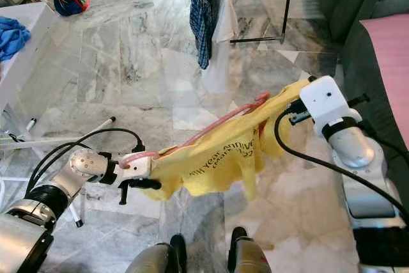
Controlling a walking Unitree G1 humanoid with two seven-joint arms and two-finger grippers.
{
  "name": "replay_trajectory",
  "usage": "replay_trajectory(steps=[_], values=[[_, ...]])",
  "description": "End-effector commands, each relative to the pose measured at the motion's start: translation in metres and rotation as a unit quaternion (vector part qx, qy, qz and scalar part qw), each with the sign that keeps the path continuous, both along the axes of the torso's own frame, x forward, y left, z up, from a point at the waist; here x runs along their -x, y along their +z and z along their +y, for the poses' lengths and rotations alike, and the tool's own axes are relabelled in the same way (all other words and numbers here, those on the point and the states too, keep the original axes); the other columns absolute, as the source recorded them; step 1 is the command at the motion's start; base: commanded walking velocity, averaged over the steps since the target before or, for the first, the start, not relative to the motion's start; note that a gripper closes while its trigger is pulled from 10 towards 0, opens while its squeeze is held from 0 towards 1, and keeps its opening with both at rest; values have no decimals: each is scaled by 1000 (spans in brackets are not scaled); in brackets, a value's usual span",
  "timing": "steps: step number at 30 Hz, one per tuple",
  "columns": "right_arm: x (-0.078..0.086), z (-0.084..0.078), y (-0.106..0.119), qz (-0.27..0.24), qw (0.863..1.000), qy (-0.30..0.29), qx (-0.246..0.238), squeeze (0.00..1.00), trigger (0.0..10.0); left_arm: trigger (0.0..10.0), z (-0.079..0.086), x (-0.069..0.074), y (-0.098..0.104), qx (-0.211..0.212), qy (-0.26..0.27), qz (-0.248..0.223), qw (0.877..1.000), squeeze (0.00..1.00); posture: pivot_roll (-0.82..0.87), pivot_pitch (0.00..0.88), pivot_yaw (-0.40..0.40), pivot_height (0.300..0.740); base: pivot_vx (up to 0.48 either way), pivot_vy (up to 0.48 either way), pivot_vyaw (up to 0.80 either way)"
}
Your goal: Hang hanger
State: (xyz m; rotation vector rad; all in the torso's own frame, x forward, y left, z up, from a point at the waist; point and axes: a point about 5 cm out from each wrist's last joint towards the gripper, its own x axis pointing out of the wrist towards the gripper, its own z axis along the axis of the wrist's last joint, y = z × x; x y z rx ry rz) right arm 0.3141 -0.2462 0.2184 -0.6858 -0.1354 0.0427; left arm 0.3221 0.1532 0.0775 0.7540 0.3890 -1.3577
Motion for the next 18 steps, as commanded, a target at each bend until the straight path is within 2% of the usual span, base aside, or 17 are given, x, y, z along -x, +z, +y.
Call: replay_trajectory(steps=[1, 4, 8, 12, 14, 16, 17, 18], values=[[1, -14, 19, -40, 999, -28, -2, 0, 0, 0, 19, 13, -17, -26, 15, 42, 999, 0, -127, 305, 154, 740, 0, 0, 0], [-1, -7, 20, -50, 999, -11, -4, 0, 0, 0, 20, 12, -16, -27, 19, 46, 998, 0, -122, 306, 155, 740, 0, 0, 0], [-1, 7, 38, -104, 994, 21, 3, 0, 0, 0, 25, 17, -21, -56, 5, 79, 995, 0, -123, 309, 156, 740, 0, 0, 0], [-2, 11, 52, -134, 991, 31, 0, 0, 0, 0, 30, 21, -27, -92, -5, 95, 991, 0, -129, 308, 159, 740, 0, 0, 0], [-2, 15, 59, -144, 989, 42, -8, 0, 0, 0, 30, 22, -28, -97, -3, 97, 991, 0, -131, 308, 161, 740, 0, 0, 0], [-2, 21, 65, -152, 987, 57, -8, 0, 0, 0, 31, 22, -30, -106, 0, 100, 989, 0, -134, 308, 163, 740, 0, 0, 0], [0, 31, 73, -159, 984, 85, -8, 0, 0, 0, 31, 23, -32, -117, -1, 103, 988, 0, -136, 306, 165, 740, 0, 0, 0], [0, 31, 73, -159, 984, 85, -8, 0, 0, 0, 31, 23, -32, -117, -1, 103, 988, 0, -136, 306, 165, 740, 0, 0, 0]])
